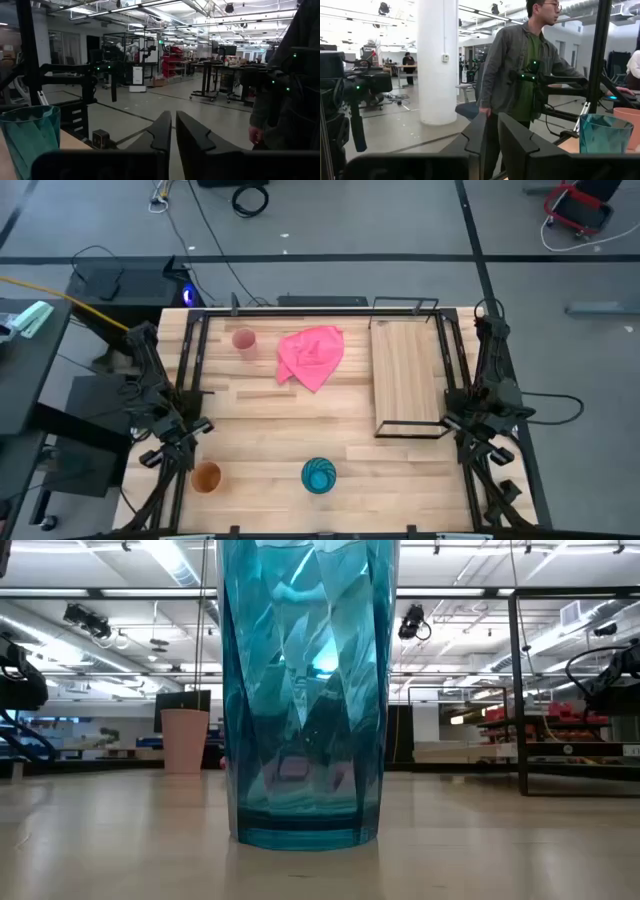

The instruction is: Stack small to large cups/mugs on shelf

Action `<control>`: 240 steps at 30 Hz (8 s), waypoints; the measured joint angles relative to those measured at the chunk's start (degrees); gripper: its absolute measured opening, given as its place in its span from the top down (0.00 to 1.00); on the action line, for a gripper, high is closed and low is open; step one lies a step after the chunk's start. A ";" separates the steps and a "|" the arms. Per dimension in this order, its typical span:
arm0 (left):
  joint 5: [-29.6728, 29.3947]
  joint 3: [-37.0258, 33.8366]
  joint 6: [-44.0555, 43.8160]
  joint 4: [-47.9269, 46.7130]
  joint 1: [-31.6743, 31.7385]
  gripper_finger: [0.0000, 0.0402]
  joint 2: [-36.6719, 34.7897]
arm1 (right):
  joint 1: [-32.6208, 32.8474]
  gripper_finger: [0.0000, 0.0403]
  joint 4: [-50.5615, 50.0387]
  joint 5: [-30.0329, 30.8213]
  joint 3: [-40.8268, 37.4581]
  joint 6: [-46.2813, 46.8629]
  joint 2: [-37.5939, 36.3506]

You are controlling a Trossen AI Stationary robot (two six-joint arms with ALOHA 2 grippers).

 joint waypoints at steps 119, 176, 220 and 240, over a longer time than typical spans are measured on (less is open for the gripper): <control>-9.91 0.02 30.97 32.03 0.00 0.97 0.35 | -0.02 0.86 0.26 3.08 0.04 -10.79 0.01; -68.57 57.25 73.72 18.05 -20.12 0.93 3.32 | 14.28 0.86 1.24 46.68 63.59 -45.66 10.64; -35.29 55.16 2.46 -41.40 30.64 0.93 3.43 | -21.15 0.86 -47.31 41.57 62.77 22.24 16.64; 0.48 42.11 -13.18 -35.80 66.51 0.93 3.47 | -23.65 0.86 -49.51 44.00 62.75 39.11 34.36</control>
